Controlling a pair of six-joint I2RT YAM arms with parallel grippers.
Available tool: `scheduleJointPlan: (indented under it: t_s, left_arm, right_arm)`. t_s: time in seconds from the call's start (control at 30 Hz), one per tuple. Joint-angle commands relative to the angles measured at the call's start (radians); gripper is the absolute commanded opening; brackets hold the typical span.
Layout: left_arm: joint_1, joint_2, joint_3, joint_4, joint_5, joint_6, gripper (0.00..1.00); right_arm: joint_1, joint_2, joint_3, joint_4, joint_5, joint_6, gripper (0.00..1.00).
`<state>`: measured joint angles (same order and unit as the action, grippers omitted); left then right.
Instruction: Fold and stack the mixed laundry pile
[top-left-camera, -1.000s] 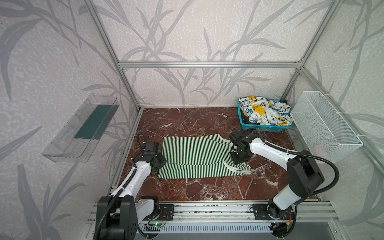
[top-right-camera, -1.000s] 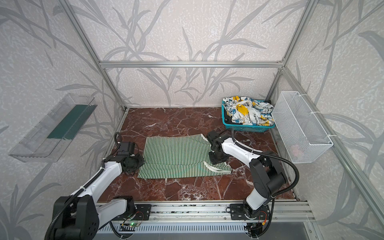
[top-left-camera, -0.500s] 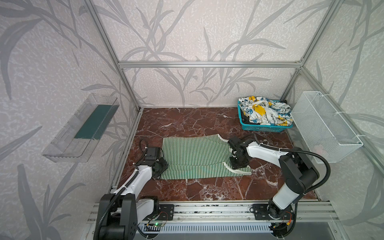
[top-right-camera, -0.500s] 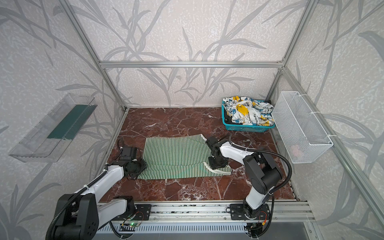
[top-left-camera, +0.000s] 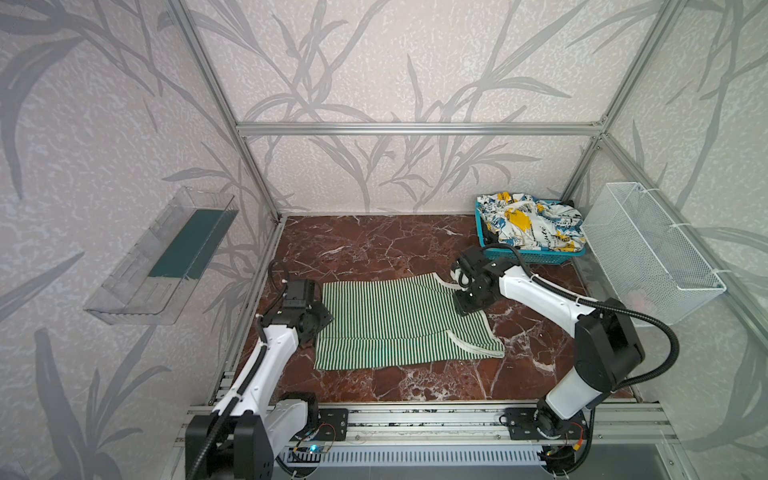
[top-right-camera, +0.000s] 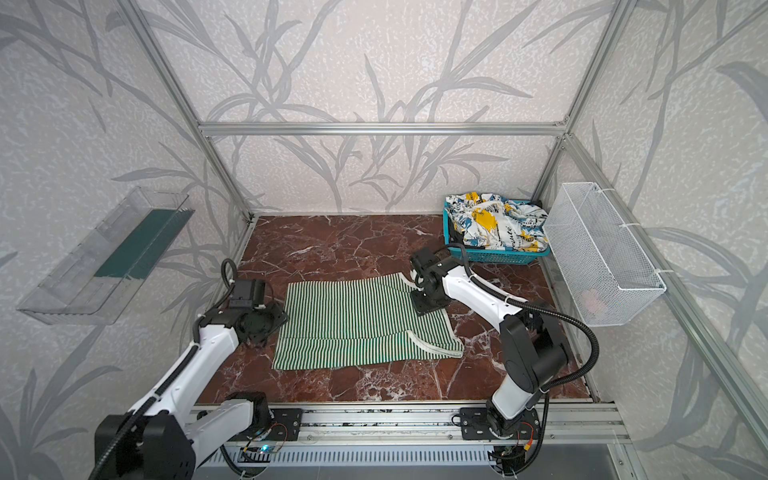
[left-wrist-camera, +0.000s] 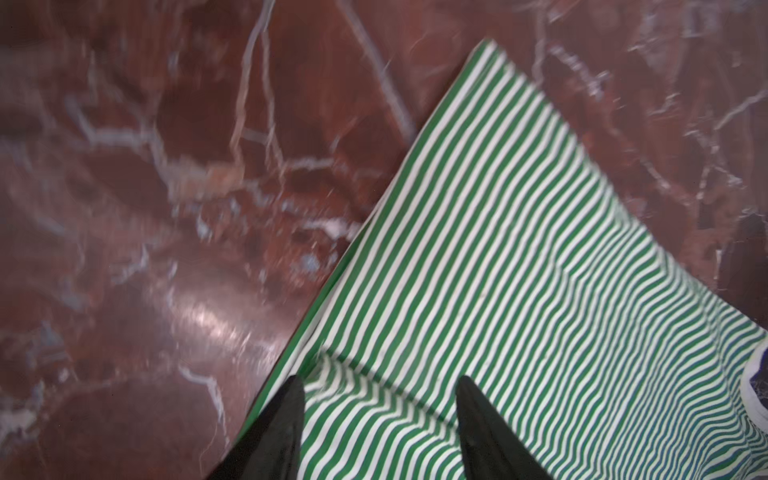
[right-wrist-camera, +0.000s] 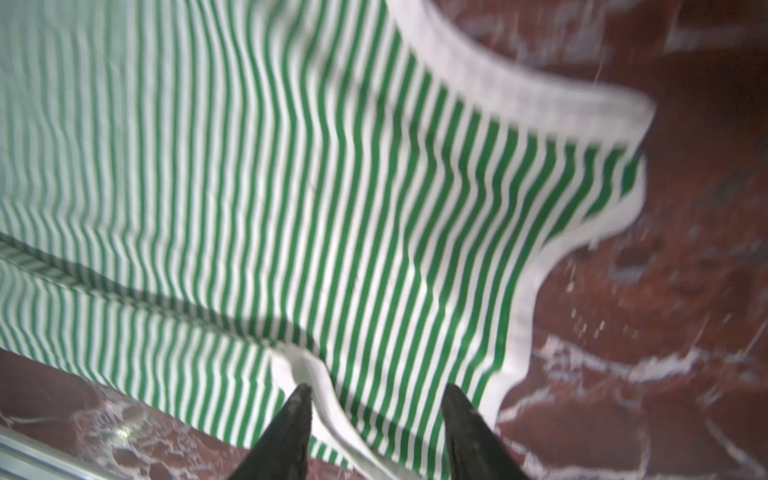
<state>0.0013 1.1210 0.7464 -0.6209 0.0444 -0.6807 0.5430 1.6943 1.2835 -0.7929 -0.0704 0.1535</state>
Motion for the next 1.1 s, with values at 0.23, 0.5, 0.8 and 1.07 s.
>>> scheduleJointPlan:
  t_s: [0.23,0.5,0.8,1.07]
  left_arm:
    - [0.039,0.629,0.482,-0.068,-0.052,0.282,0.59]
    - [0.048,0.773,0.569,-0.033,-0.050,0.316,0.55]
    - [0.058,0.819,0.602,-0.031,-0.013,0.325,0.45]
    - [0.058,0.833,0.580,-0.022,-0.007,0.305,0.39]
  right_arm:
    - [-0.018,0.394,0.371,0.103,-0.077,-0.188,0.58]
    - [-0.038,0.579,0.567,0.103,-0.057,-0.154,0.58]
    - [-0.071,0.612,0.582,0.112,-0.045,-0.124,0.56]
    - [-0.079,0.649,0.615,0.071,-0.101,-0.140,0.50]
